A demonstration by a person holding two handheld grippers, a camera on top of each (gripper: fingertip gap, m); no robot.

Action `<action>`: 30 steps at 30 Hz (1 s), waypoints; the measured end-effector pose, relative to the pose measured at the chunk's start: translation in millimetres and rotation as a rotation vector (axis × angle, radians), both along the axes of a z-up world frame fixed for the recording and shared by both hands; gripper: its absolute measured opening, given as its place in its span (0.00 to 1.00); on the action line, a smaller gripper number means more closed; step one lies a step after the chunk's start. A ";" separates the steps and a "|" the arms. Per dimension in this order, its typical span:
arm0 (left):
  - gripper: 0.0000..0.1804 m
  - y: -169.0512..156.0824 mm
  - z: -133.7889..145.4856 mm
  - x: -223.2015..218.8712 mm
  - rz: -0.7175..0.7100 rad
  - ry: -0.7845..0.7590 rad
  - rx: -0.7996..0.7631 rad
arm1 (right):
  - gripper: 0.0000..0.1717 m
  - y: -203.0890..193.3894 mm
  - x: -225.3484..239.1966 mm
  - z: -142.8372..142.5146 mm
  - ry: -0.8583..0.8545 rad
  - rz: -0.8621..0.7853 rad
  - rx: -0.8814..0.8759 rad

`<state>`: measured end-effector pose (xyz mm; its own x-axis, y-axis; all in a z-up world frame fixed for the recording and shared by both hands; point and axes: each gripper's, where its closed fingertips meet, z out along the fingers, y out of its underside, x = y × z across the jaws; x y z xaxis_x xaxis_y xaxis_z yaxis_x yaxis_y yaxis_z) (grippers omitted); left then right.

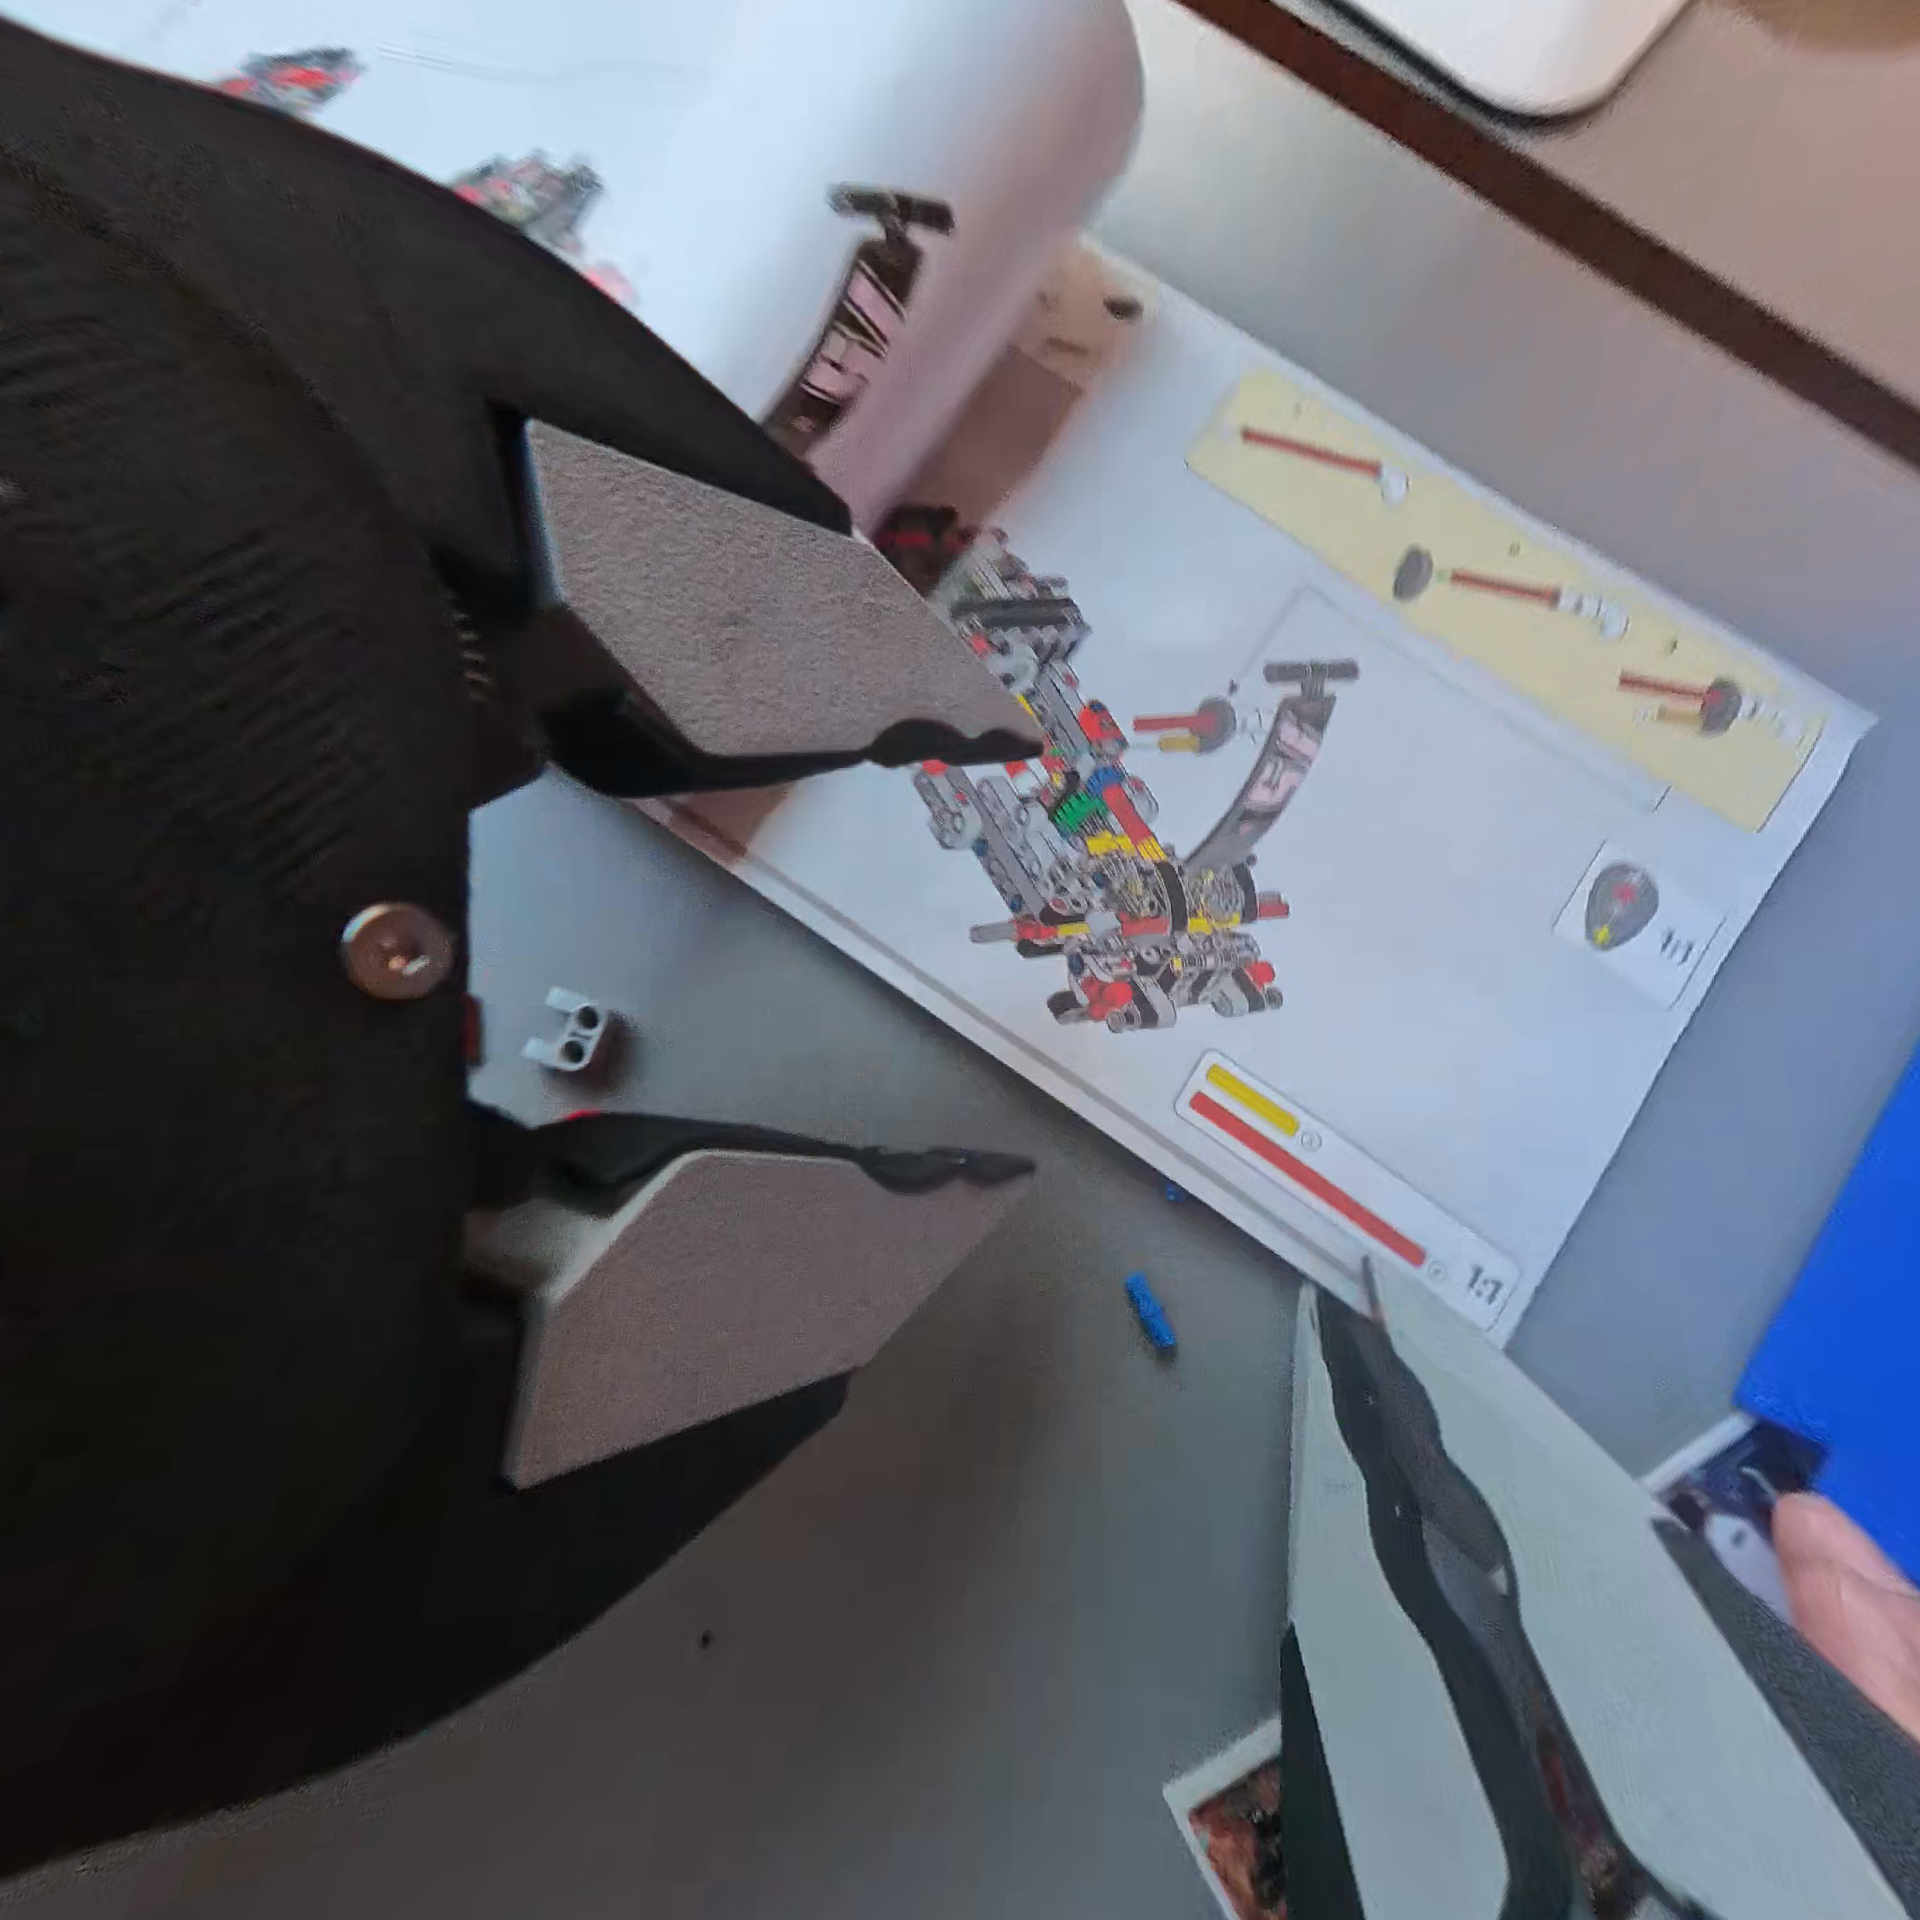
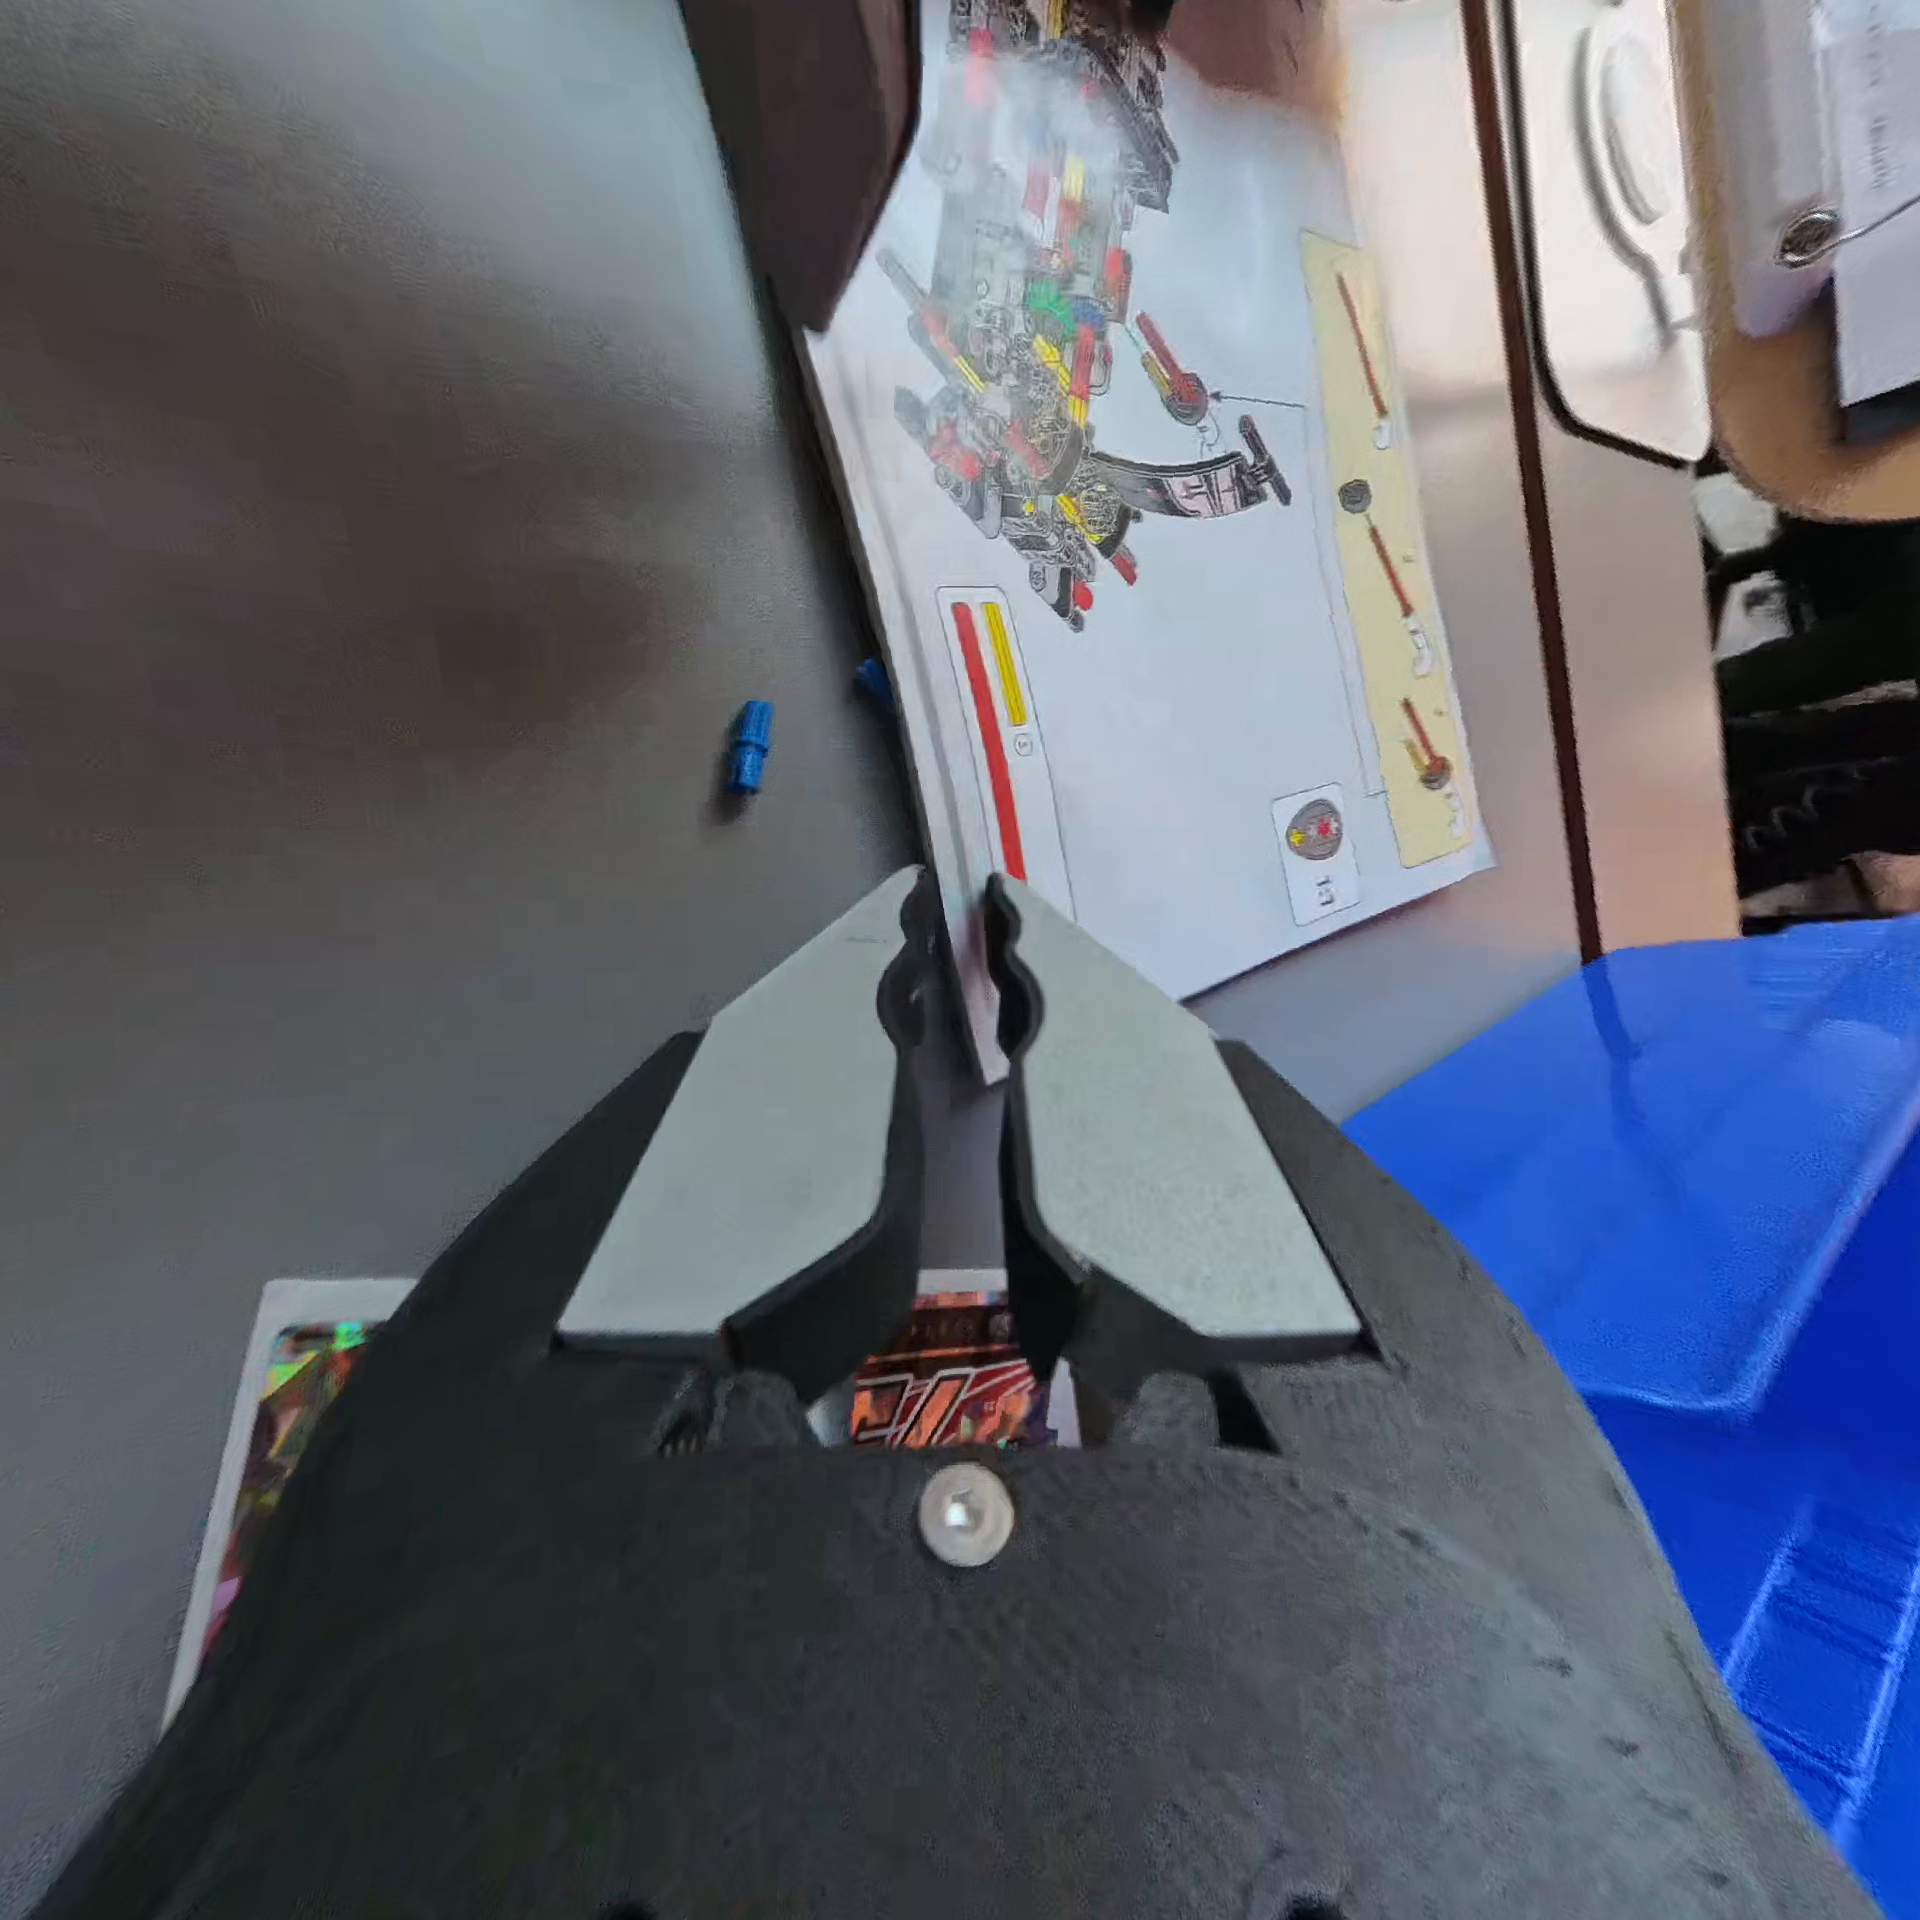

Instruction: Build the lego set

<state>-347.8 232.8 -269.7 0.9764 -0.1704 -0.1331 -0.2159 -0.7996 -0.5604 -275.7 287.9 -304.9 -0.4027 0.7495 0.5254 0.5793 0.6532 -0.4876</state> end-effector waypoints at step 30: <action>0.17 16.5 -33.3 38.7 -0.088 -0.207 -0.097 | 0.14 -33.2 10.2 34.4 0.045 0.000 -0.720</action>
<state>-309.1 249.3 -303.1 0.9619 -0.2584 0.0892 -0.1759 -0.8349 -0.5215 -265.5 254.8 -270.6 -0.3923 0.9160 -0.0832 0.5486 0.1604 -0.8205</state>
